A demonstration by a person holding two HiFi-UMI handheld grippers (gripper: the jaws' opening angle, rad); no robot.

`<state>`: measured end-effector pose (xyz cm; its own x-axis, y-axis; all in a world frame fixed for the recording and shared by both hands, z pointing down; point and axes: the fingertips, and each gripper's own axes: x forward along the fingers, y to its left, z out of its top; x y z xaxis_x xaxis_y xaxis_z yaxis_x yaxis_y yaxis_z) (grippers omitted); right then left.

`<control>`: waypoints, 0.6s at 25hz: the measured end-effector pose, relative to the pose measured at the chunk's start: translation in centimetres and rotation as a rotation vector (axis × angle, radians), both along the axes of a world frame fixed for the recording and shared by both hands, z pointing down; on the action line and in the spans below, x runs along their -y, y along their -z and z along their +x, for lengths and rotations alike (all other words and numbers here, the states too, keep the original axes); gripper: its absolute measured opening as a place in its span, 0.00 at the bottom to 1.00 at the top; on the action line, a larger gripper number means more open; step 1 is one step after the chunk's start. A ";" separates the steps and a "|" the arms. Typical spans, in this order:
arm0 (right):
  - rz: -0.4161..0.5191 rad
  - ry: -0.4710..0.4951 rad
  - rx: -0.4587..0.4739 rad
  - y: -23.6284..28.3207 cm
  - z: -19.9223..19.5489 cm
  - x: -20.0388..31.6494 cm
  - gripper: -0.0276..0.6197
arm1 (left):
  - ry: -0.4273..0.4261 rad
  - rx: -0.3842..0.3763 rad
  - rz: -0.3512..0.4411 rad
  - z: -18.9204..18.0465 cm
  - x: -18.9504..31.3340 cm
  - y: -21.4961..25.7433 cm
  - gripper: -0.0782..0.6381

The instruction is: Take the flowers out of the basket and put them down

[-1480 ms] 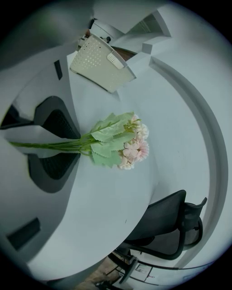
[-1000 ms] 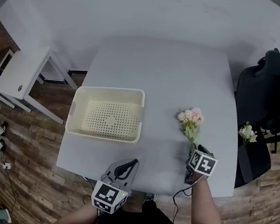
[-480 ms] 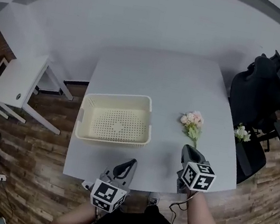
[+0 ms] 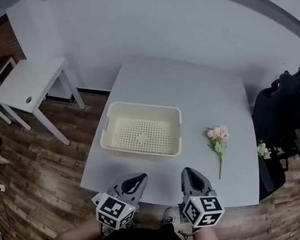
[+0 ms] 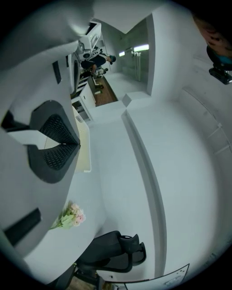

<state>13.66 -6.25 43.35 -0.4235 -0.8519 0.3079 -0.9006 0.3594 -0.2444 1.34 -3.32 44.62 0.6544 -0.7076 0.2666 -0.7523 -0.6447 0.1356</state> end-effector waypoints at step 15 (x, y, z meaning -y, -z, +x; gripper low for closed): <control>-0.033 0.018 0.047 -1.1 -8.6 -5.8 0.08 | 0.005 -0.008 -0.038 -7.0 -3.2 -0.7 0.12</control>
<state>5.08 -0.42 44.50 -0.4530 -0.8339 0.3153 -0.8815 0.3661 -0.2981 -5.62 -0.08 45.29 0.6529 -0.7004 0.2886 -0.7545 -0.6349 0.1661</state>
